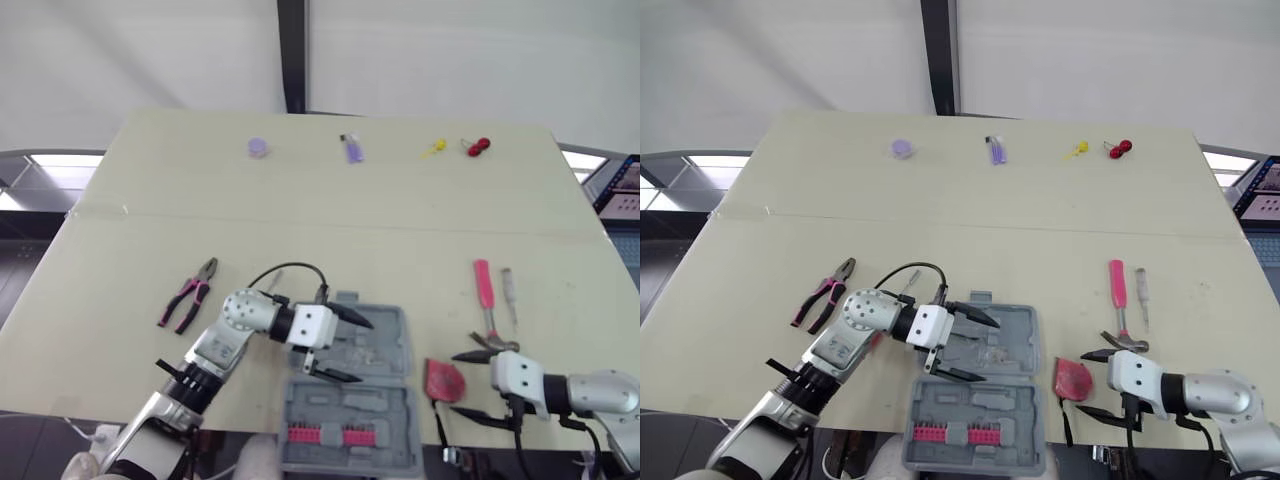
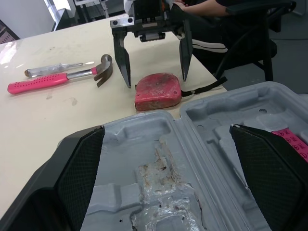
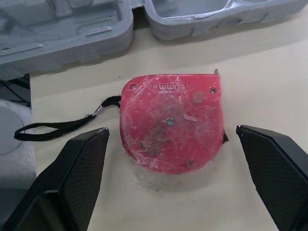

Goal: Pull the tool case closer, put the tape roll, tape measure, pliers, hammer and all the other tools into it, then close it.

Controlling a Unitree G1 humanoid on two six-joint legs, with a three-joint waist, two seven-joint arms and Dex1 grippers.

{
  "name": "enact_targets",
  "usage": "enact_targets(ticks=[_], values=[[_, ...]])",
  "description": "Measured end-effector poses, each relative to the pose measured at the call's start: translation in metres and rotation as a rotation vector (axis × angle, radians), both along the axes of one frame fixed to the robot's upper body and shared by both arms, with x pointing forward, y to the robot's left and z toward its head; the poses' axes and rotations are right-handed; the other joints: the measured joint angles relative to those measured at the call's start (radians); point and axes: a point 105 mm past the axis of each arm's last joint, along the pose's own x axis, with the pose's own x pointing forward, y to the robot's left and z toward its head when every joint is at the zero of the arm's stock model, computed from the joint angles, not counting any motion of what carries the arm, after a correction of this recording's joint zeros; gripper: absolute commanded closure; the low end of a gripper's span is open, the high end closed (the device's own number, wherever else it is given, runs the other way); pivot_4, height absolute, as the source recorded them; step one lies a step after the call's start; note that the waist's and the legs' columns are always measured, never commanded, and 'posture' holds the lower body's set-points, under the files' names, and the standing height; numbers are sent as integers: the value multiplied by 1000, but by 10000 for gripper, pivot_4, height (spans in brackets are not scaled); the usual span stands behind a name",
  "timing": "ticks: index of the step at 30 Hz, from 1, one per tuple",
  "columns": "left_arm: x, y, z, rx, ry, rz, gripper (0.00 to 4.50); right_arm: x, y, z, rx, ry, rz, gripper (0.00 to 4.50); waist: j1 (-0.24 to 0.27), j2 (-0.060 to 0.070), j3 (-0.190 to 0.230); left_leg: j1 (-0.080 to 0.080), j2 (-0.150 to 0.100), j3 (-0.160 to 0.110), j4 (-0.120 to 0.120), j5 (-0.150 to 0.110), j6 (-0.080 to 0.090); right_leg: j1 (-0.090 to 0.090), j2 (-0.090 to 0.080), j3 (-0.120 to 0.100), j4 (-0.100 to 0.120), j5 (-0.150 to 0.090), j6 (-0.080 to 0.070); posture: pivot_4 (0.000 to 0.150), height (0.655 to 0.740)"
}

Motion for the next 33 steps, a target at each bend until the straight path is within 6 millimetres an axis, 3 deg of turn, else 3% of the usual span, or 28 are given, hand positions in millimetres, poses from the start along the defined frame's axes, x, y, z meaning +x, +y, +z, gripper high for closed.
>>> enact_targets(ticks=[13, 18, 23, 26, 29, 30, 33], values=[[2, -2, 0, -1, -4, 29, 0, 10, 7, -5, 33, 10, -37, 199, 0, 0, 0, 0, 0, 0, 0, 0, 0, 0, 0, 0, 0, 0, 0, 1500, 7400], [3, -2, 0, 2, 0, 39, 0, 10, 7, -5, 36, 7, -45, 15390, 0, 0, 0, 0, 0, 0, 0, 0, 0, 0, 0, 0, 0, 0, 0, 1500, 7400], [4, -2, 0, -6, 18, 69, 0, 9, 8, -1, 33, 63, -69, 15388, 0, 1, 0, 0, 0, 0, 0, 0, 0, 0, 0, 0, 0, 0, 0, 1500, 7400], [8, 3, 3, -27, 28, 116, 0, 15, 16, 24, -3, 71, -55, 15388, -4, 1, 1, 0, 0, -2, 0, 0, 0, 0, 0, 0, 1, 0, 0, 1500, 7400], [10, 7, 6, -59, 43, 179, 0, 35, 35, 69, -82, 5, -2, 15388, -12, 4, 0, 0, 0, -3, 0, 0, 0, -1, 0, 1, 1, 0, 0, 1500, 7400], [11, 9, 5, -73, 54, 208, 0, 42, 46, 92, -133, -51, 27, 15388, -12, 5, 0, 0, 0, -4, 0, 0, 0, -1, 1, 1, 1, 0, 0, 1500, 7400], [7, 14, 3, -105, 78, 259, 0, 45, 70, 115, -199, -87, 72, 15388, -4, 3, -1, -2, 0, -8, 0, 0, 0, 0, 1, -1, 0, 0, 0, 1500, 7400]])
